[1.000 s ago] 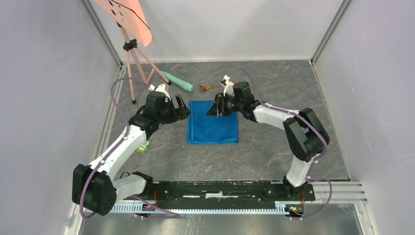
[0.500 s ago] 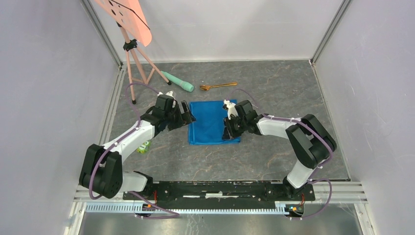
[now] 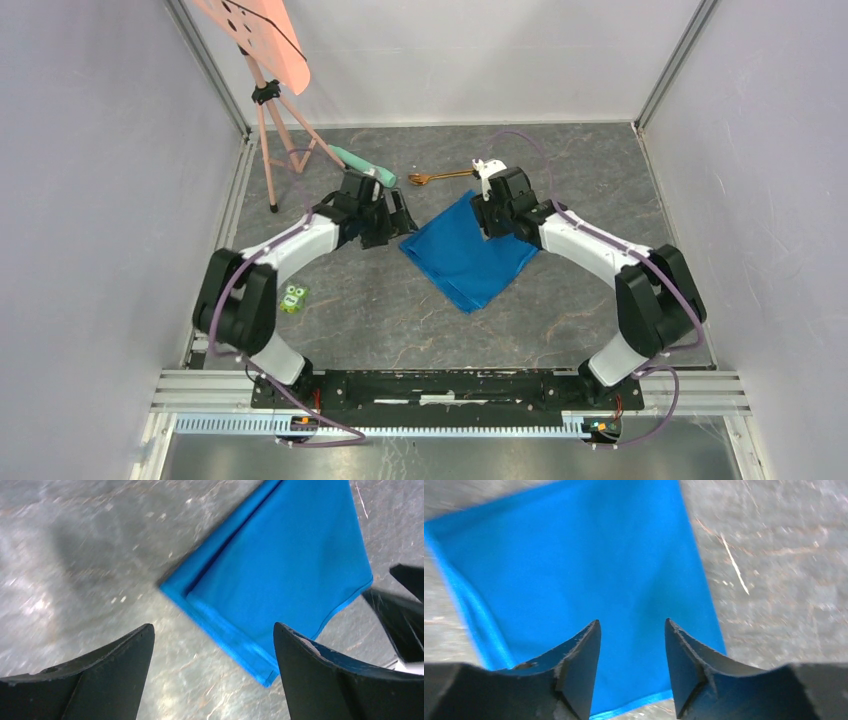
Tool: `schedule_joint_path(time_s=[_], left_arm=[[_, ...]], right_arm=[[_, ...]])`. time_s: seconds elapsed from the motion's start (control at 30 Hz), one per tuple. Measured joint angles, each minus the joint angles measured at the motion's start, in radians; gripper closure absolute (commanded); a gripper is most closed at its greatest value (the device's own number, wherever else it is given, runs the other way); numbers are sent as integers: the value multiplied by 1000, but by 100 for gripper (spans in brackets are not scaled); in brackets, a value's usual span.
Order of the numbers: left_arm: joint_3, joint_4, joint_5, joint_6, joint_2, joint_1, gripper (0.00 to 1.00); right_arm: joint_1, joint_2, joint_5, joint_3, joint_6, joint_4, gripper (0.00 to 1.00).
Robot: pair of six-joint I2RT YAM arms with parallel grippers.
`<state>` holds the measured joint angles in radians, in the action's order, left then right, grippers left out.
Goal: Fold the napkin into a case and place the utensils inside
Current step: Rotate the square-folded napkin at the center of the board.
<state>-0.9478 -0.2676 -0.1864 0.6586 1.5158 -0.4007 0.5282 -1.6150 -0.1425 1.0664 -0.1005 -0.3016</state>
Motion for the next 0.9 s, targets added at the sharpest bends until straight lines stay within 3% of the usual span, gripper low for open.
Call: schedule_joint_path(time_s=[0.2,0.37,0.47,0.7,0.9], left_arm=[[-278,-87,59,-55,271,-81,6],[-436,-165,123,-163,410,-119,16],[-444,-185,131,-210,452,-122,18],[-410,-182,163,-252,467,-135,39],[-241,-86,178,-200,361,-194,45]], right_arm=[[-13,90,200,-63,-11,68,41],[-69,158,307,-243,-44,105,41],[-97,175,335,-313,-58,106,41],[-108,232,371,-366,-63,121,41],[-109,260,370,-393,-61,132,41]])
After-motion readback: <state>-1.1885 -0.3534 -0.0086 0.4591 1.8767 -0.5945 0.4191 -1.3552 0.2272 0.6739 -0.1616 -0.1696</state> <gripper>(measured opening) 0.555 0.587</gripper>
